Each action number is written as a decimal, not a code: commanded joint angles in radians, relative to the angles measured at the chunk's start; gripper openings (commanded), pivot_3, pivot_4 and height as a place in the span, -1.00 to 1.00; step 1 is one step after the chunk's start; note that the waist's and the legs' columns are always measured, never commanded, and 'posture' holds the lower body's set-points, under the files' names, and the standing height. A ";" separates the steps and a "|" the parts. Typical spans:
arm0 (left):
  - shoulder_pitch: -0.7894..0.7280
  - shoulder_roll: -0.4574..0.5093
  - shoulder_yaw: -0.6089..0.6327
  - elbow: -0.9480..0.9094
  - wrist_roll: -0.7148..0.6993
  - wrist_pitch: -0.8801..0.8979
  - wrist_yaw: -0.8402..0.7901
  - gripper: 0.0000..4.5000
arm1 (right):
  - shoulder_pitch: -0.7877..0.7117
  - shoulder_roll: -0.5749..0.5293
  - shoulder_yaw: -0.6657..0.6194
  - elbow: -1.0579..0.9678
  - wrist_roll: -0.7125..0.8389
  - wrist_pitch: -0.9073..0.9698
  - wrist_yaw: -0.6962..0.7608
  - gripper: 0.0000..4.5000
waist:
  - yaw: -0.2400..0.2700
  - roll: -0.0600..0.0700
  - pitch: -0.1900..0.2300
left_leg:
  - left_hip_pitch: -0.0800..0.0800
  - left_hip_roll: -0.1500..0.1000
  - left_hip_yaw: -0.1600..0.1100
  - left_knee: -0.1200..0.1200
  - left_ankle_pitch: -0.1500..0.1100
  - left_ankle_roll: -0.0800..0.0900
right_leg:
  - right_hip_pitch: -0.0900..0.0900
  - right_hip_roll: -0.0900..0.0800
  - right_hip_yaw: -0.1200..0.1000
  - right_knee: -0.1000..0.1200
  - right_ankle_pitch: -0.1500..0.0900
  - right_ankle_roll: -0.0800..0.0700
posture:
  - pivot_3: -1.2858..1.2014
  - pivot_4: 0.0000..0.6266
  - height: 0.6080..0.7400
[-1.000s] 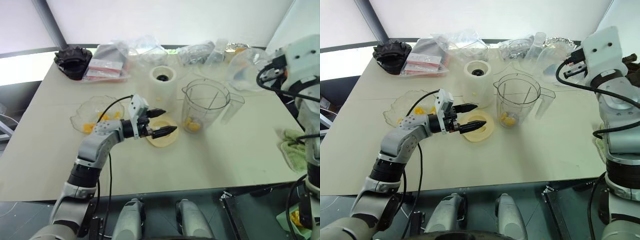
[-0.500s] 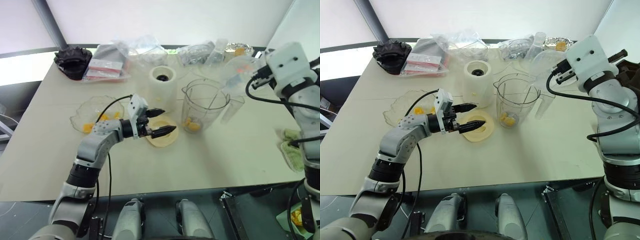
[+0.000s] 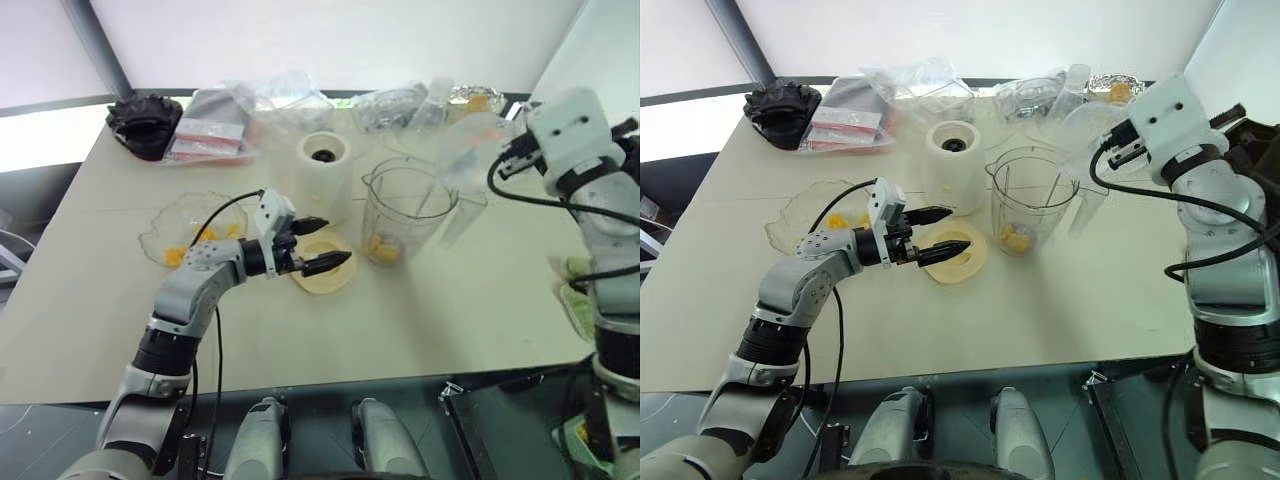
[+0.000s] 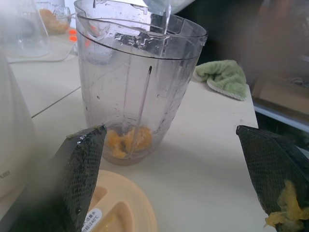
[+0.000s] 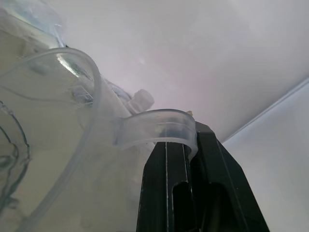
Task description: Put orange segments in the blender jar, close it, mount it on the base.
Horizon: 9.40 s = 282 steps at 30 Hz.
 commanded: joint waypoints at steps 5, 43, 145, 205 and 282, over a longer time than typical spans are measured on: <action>-0.006 0.007 0.005 -0.028 -0.008 -0.011 -0.007 1.00 | -0.160 0.135 -0.254 -0.062 0.142 0.312 -0.092 -0.99 | 0.000 0.000 0.000 | 0.000 0.000 0.000 0.000 0.000 0.000 | 0.000 0.000 0.000 0.000 0.000 0.000 | 0.03 -0.52 1.00; -0.020 0.033 -0.016 -0.017 0.017 -0.020 -0.026 1.00 | -0.034 0.356 -0.573 0.654 0.311 -0.212 -0.313 -0.99 | -0.009 0.003 0.000 | 0.000 0.000 0.000 -0.001 0.000 0.000 | 0.000 0.001 0.000 0.000 0.000 0.000 | 0.03 -0.52 1.00; -0.676 -0.178 -0.245 1.409 0.816 -0.712 -0.231 0.19 | 1.071 -0.031 -0.430 -0.730 0.950 0.044 -0.326 0.61 | 0.025 -0.003 0.000 | -0.003 -0.001 -0.001 0.002 -0.005 0.008 | 0.004 -0.001 -0.003 -0.011 0.001 -0.001 | 0.03 -0.52 1.00; -0.475 0.045 0.027 0.874 0.438 -0.382 -0.434 -0.88 | 0.209 0.350 -0.021 0.195 0.352 -0.070 -0.293 0.61 | -0.002 -0.005 -0.003 | 0.000 0.001 -0.004 0.004 -0.005 0.008 | 0.002 0.004 -0.002 0.002 0.003 0.003 | 0.03 -0.52 1.00; -1.046 0.020 0.097 0.999 0.252 -0.159 -0.709 -0.88 | 0.223 0.545 0.078 0.032 0.270 -0.046 -0.279 -0.20 | -0.028 -0.003 -0.001 | -0.001 0.003 -0.004 0.001 -0.004 0.007 | -0.002 0.008 0.000 0.003 0.002 0.005 | 0.03 -0.52 1.00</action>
